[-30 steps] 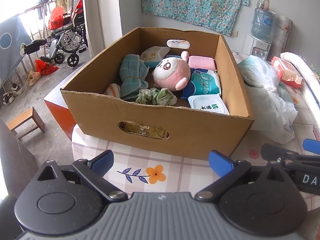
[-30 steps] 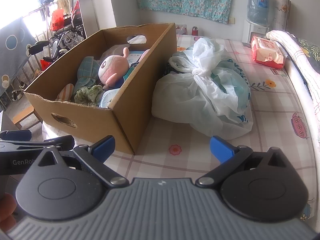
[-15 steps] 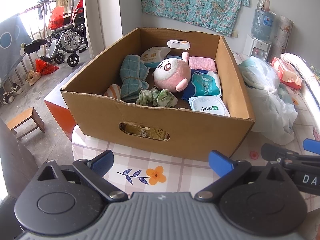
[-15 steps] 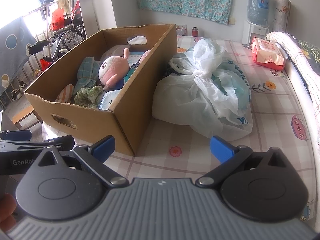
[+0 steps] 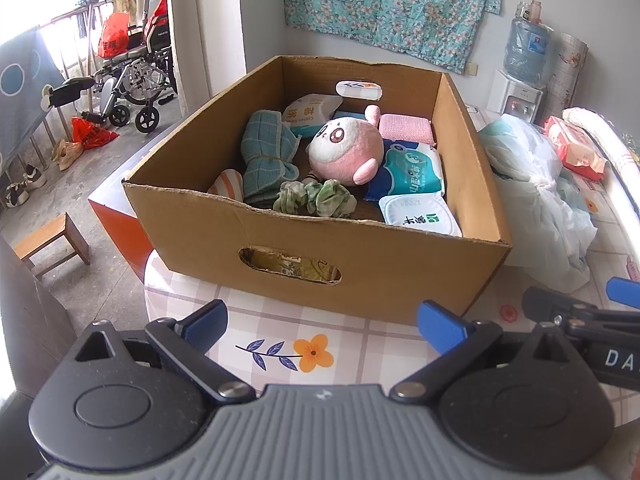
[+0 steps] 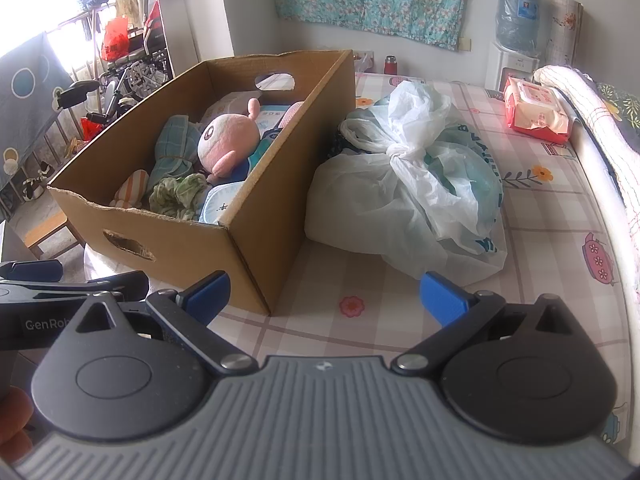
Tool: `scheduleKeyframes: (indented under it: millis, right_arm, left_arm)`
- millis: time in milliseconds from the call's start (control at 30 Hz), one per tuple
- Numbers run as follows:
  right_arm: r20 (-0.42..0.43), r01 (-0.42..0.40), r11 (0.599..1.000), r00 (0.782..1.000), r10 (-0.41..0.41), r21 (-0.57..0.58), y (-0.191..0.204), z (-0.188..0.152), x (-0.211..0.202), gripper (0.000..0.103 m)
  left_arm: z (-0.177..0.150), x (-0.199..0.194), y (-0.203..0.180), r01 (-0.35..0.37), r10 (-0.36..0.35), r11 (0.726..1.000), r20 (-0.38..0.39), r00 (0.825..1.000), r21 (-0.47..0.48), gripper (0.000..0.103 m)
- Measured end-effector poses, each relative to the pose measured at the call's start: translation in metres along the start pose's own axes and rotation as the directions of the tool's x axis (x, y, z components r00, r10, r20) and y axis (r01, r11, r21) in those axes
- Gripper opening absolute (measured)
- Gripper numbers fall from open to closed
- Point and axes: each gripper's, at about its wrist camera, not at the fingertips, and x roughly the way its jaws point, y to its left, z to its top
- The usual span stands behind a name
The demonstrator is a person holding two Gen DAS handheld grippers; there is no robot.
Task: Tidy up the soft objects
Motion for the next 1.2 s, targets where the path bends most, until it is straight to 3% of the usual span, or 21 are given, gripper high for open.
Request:
scheduleKeyframes:
  millis: [1200]
  right_arm:
    - [-0.005,-0.004,1.000,1.000,0.004,0.002,0.0005,0.0015,0.0021,0.102]
  left_arm:
    - [0.0000,0.0007,0.0010,0.000,0.000,1.000,-0.005,1.000,-0.003,0.102]
